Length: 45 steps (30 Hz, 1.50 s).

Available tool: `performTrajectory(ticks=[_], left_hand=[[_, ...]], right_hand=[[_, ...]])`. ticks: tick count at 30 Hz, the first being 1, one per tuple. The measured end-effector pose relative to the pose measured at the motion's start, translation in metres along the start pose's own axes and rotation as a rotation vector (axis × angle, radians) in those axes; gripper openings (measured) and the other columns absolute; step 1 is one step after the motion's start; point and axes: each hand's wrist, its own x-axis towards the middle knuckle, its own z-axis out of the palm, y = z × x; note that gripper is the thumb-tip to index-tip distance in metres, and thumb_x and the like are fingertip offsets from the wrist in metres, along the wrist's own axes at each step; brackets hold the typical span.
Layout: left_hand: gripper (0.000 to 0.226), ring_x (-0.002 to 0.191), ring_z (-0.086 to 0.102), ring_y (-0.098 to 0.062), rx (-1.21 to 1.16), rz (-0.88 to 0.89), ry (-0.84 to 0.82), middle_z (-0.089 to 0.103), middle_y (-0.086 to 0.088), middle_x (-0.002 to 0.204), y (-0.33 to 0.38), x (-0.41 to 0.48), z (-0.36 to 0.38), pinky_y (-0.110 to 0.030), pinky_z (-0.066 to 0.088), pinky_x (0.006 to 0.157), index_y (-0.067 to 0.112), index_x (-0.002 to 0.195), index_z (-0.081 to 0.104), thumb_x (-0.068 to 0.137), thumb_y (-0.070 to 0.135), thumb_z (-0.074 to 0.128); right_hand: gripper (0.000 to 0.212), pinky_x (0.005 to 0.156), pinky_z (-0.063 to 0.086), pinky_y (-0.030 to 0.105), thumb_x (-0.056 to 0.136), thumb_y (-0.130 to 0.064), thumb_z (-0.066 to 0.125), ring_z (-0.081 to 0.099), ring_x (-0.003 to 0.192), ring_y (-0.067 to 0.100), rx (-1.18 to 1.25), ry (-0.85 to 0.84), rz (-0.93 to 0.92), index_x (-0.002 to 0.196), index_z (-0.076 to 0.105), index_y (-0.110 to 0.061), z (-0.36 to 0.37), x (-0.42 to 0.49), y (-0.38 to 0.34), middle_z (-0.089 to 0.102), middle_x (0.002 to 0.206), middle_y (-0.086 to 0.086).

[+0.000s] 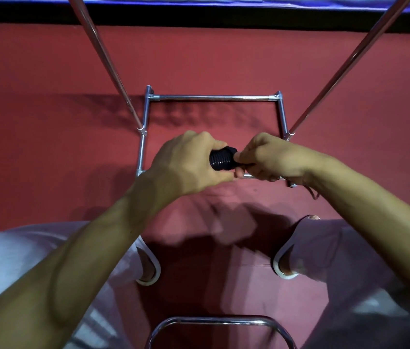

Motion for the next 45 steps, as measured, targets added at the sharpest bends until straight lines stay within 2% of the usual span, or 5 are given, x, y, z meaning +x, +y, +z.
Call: performTrajectory(ticks=[8,21,28,34,45], left_hand=[[0.057,0.075,0.065,-0.024,0.044,-0.146,-0.054,0.068,0.005,0.075,-0.002,-0.003,-0.01,-0.034,0.054,0.067,0.035,0.096,0.079,0.059,0.078,0.078],[0.031,0.038,0.024,-0.015,-0.624,0.02,-0.757,0.037,-0.006,0.046,-0.014,-0.013,-0.055,-0.022,0.02,0.045,0.026,0.072,0.079,0.088,0.051,0.068],[0.06,0.028,0.025,-0.011,-0.83,0.1,-0.711,0.042,-0.009,0.045,-0.02,-0.009,-0.063,-0.012,0.019,0.038,-0.007,0.102,0.072,0.088,0.05,0.061],[0.04,0.028,0.026,-0.013,-0.835,0.185,-0.611,0.044,-0.009,0.044,-0.013,-0.013,-0.066,-0.016,0.021,0.038,0.008,0.073,0.071,0.087,0.045,0.065],[0.042,0.033,0.033,-0.018,-0.758,0.16,-0.239,0.045,-0.023,0.045,-0.007,-0.019,-0.062,-0.019,0.026,0.038,-0.002,0.082,0.073,0.083,0.04,0.077]], right_hand=[[0.009,0.056,0.046,0.026,0.084,-0.017,0.079,0.055,0.051,0.008,-0.308,0.015,-0.259,0.075,0.078,-0.014,-0.019,-0.007,-0.005,0.07,0.062,-0.004],[0.017,0.079,0.05,0.018,0.088,-0.012,0.077,0.07,0.083,0.011,-0.135,-0.062,-0.702,0.103,0.079,-0.004,-0.029,-0.02,-0.008,0.075,0.089,-0.002],[0.019,0.075,0.049,0.023,0.102,-0.007,0.052,0.063,0.078,0.011,0.1,-0.115,-0.742,0.098,0.067,0.004,-0.022,-0.016,-0.012,0.067,0.083,0.009],[0.033,0.049,0.025,0.047,0.096,-0.04,0.065,0.031,0.055,0.035,0.419,-0.274,-0.576,0.069,0.06,-0.021,-0.004,0.005,-0.006,0.036,0.064,0.022],[0.061,0.037,0.02,0.02,0.096,-0.053,0.045,0.023,0.034,0.008,0.764,-0.403,-0.31,0.049,0.035,-0.014,0.021,0.029,-0.003,0.026,0.037,-0.003]])
